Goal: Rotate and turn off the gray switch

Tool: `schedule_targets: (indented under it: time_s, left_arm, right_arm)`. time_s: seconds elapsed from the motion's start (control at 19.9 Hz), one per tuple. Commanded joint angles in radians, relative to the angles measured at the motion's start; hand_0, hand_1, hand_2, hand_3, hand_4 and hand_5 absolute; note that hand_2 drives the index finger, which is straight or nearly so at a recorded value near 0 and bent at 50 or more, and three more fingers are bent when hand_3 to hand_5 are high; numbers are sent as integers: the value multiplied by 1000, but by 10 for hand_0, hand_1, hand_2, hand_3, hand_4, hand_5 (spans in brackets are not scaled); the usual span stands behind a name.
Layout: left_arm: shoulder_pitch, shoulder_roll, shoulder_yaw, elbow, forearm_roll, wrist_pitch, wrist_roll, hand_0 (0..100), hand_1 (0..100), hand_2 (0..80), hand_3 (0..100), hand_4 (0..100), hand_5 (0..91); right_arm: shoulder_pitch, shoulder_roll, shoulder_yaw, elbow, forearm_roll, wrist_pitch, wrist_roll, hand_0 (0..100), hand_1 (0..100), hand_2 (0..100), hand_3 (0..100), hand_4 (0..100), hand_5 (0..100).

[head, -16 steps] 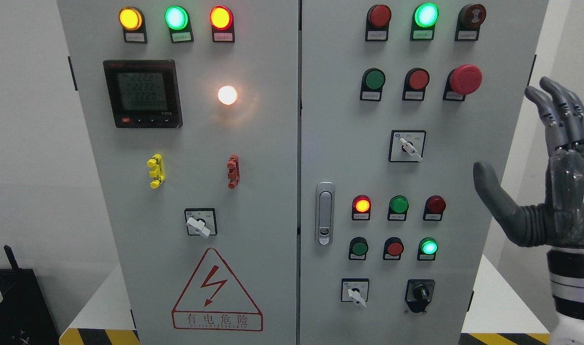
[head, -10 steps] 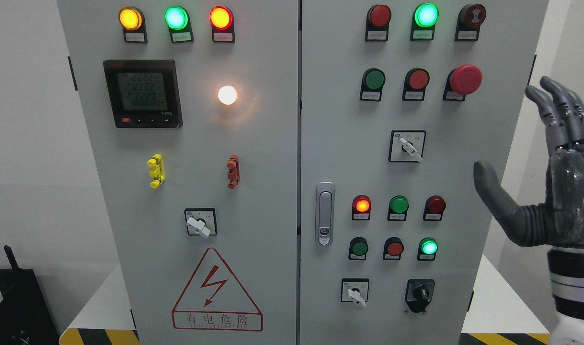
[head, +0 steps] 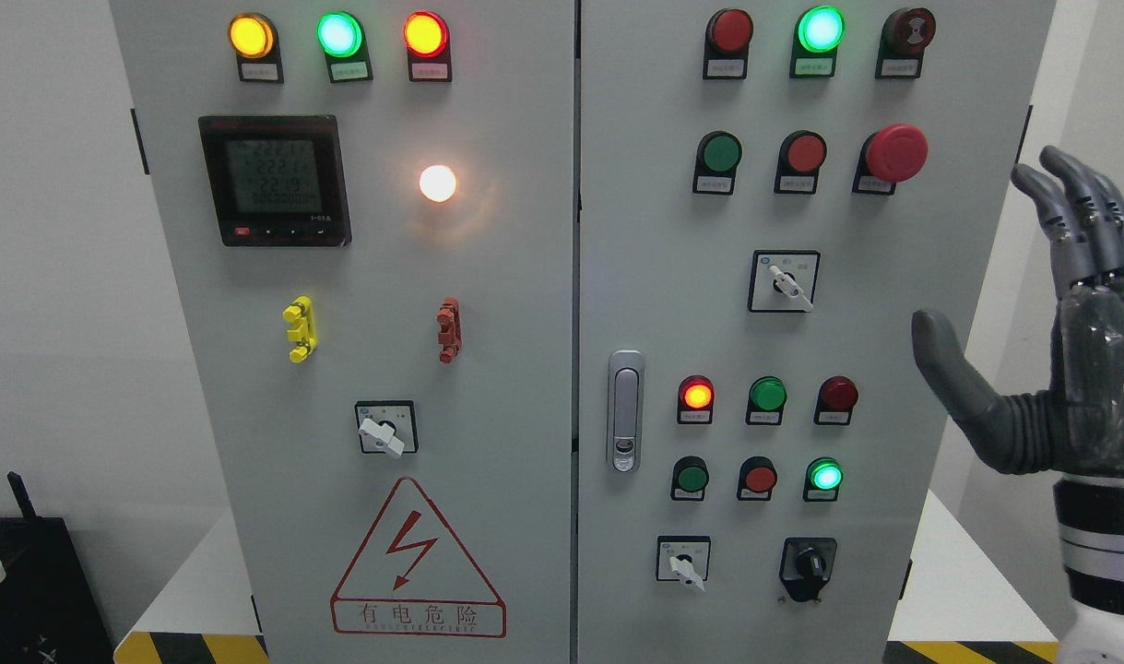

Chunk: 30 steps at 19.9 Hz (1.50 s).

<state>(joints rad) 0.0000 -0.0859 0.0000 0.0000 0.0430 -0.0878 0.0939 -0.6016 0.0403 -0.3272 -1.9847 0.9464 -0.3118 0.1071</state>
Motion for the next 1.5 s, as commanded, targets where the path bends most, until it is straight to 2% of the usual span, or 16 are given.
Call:
schedule_targets:
  time_s: [0.0, 0.05, 0.15, 0.35, 0.6, 0.85, 1.1, 1.3, 1.45]
  left_arm:
    - [34, 0, -2, 0, 0, 0, 0, 120, 389, 0, 0, 0, 0]
    - [34, 0, -2, 1, 0, 0, 0, 120, 389, 0, 0, 0, 0]
    - [34, 0, -2, 0, 0, 0, 0, 120, 389, 0, 0, 0, 0]
    - [34, 0, -2, 0, 0, 0, 0, 120, 389, 0, 0, 0, 0]
    - [34, 0, -2, 0, 0, 0, 0, 120, 389, 0, 0, 0, 0]
    - [34, 0, -2, 1, 0, 0, 0, 120, 389, 0, 0, 0, 0]
    - [34, 0, -3, 2, 0, 0, 0, 120, 389, 0, 0, 0, 0]
    - [34, 0, -2, 2, 0, 0, 0, 120, 389, 0, 0, 0, 0]
    - [34, 0, -2, 0, 0, 0, 0, 120, 389, 0, 0, 0, 0]
  right_arm:
    - [-1, 6, 0, 1, 0, 0, -4, 243, 196, 0, 89, 117, 15]
    - [0, 7, 0, 1, 0, 0, -4, 236, 223, 0, 204, 151, 56]
    - [0, 9, 0, 6, 0, 2, -4, 231, 256, 0, 317, 189, 137]
    - [0, 12, 2, 15, 0, 2, -4, 224, 292, 49, 396, 321, 343]
    - [0, 13, 2, 20, -2, 3, -4, 223, 294, 88, 450, 465, 529]
    - [6, 21, 16, 24, -2, 37, -4, 232, 280, 172, 509, 525, 610]
    - [9, 30, 33, 33, 0, 72, -3, 172, 250, 278, 542, 560, 648]
    - [9, 30, 51, 43, 0, 105, -4, 144, 255, 312, 569, 588, 678]
    - [11, 52, 60, 53, 0, 108, -4, 121, 260, 347, 607, 636, 726]
